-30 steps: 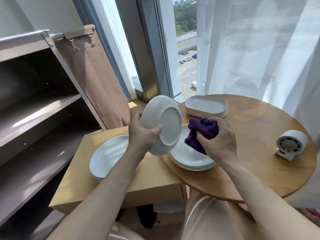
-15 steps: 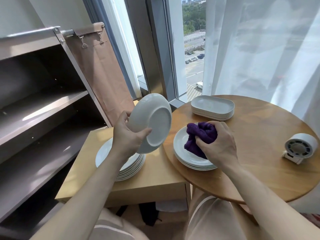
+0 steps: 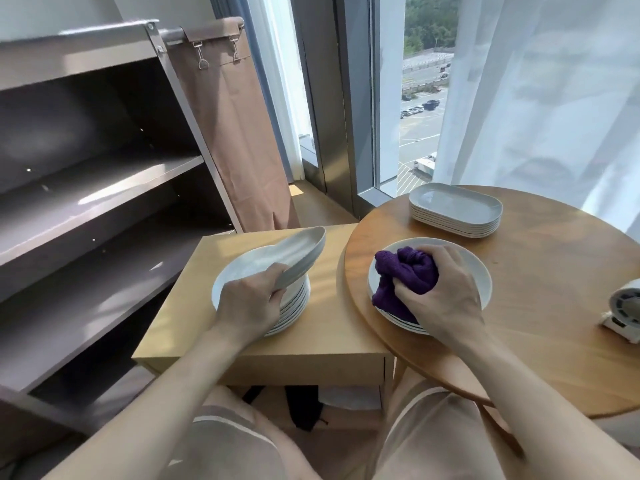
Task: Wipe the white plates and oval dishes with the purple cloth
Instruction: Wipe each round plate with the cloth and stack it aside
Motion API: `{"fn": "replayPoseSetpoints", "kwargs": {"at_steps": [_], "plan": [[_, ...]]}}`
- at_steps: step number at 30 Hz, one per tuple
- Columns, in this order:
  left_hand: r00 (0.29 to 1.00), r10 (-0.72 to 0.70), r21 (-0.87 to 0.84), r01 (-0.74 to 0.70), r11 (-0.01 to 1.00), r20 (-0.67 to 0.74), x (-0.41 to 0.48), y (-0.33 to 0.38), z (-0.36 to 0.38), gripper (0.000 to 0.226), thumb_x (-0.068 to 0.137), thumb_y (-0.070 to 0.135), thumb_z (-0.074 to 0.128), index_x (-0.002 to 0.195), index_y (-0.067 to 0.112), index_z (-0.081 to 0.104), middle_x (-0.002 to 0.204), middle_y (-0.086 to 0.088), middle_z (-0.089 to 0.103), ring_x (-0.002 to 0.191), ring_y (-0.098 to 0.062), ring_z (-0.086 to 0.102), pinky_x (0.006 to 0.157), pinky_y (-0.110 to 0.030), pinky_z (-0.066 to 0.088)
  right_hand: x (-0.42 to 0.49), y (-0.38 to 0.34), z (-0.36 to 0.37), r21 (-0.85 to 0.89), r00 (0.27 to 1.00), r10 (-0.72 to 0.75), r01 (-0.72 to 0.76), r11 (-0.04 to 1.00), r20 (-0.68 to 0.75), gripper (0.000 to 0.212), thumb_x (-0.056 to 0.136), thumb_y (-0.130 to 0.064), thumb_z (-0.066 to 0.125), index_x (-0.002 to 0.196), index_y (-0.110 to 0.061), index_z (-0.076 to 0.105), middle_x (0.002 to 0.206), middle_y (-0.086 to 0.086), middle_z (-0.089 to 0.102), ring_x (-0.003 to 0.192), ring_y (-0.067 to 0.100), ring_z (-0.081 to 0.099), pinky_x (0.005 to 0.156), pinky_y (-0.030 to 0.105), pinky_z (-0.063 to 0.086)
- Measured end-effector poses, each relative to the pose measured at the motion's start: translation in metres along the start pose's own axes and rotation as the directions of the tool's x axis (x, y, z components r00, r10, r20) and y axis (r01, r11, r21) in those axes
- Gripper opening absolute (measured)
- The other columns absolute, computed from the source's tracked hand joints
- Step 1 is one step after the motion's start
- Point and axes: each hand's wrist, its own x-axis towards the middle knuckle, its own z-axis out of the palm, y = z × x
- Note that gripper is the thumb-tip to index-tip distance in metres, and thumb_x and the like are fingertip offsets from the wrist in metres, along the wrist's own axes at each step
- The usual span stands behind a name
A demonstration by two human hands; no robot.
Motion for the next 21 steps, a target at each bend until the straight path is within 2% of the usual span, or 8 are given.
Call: {"fn": "replayPoseSetpoints", "kwargs": {"at_steps": [3, 9, 14, 16, 19, 21], "plan": [[0.999, 0.006, 0.047, -0.008, 0.999, 0.052, -0.012, -0.012, 0.003, 0.032, 0.065, -0.003, 0.089, 0.090, 0.009, 0.073, 0.056, 0.002, 0.060, 0.046, -0.027, 0.057, 0.046, -0.023, 0.032, -0.003, -0.002, 0.003, -0.005, 0.999, -0.031, 0.031, 1.000, 0.020, 0.045, 0.073, -0.042, 0.082, 0.109, -0.049, 0.055, 0.105, -0.023, 0.056, 0.098, 0.008, 0.056, 0.082, 0.029, 0.046], [0.988, -0.003, 0.098, -0.012, 0.995, 0.154, -0.024, -0.029, 0.016, 0.038, 0.060, -0.006, 0.087, 0.090, 0.011, 0.071, 0.060, 0.002, 0.063, 0.048, -0.028, 0.060, 0.041, -0.025, 0.040, -0.004, -0.004, 0.005, -0.020, 0.999, -0.021, 0.022, 1.000, 0.047, 0.045, 0.073, -0.037, 0.084, 0.109, -0.043, 0.058, 0.104, -0.020, 0.057, 0.097, 0.012, 0.057, 0.083, 0.035, 0.049], [0.984, -0.080, 0.089, 0.066, 0.994, 0.157, -0.025, -0.039, 0.023, 0.038, 0.066, -0.004, 0.083, 0.097, 0.014, 0.071, 0.066, 0.003, 0.065, 0.055, -0.029, 0.062, 0.049, -0.024, 0.034, -0.004, -0.004, 0.003, -0.009, 0.999, -0.010, 0.010, 1.000, 0.049, 0.043, 0.073, -0.037, 0.085, 0.108, -0.039, 0.060, 0.103, -0.019, 0.057, 0.095, 0.011, 0.057, 0.083, 0.033, 0.048], [0.978, -0.099, 0.071, 0.087, 0.994, 0.186, -0.023, -0.042, 0.025, 0.031, 0.076, 0.003, 0.080, 0.102, 0.018, 0.069, 0.075, 0.005, 0.069, 0.066, -0.030, 0.065, 0.055, -0.027, 0.033, -0.004, -0.004, 0.002, -0.008, 0.999, 0.005, -0.005, 1.000, 0.051, 0.042, 0.073, -0.037, 0.084, 0.108, -0.037, 0.062, 0.103, -0.019, 0.057, 0.096, 0.012, 0.058, 0.083, 0.033, 0.048], [0.957, -0.135, 0.012, 0.136, 0.991, 0.258, -0.023, -0.046, 0.027, 0.020, 0.090, 0.019, 0.073, 0.109, 0.024, 0.069, 0.099, 0.011, 0.072, 0.094, -0.022, 0.066, 0.064, -0.031, 0.039, -0.003, -0.005, -0.001, -0.020, 0.998, 0.027, -0.026, 0.999, 0.060, 0.042, 0.073, -0.037, 0.083, 0.110, -0.034, 0.063, 0.105, -0.016, 0.058, 0.098, 0.015, 0.058, 0.084, 0.035, 0.049], [0.944, -0.138, -0.007, 0.146, 0.989, 0.298, -0.025, -0.051, 0.029, 0.022, 0.093, 0.019, 0.069, 0.115, 0.024, 0.066, 0.112, 0.011, 0.070, 0.106, -0.019, 0.062, 0.071, -0.033, 0.043, -0.003, -0.006, -0.002, -0.016, 0.997, 0.046, -0.045, 0.999, 0.059, 0.042, 0.073, -0.034, 0.084, 0.110, -0.032, 0.064, 0.106, -0.014, 0.059, 0.099, 0.014, 0.058, 0.085, 0.035, 0.049]]}}
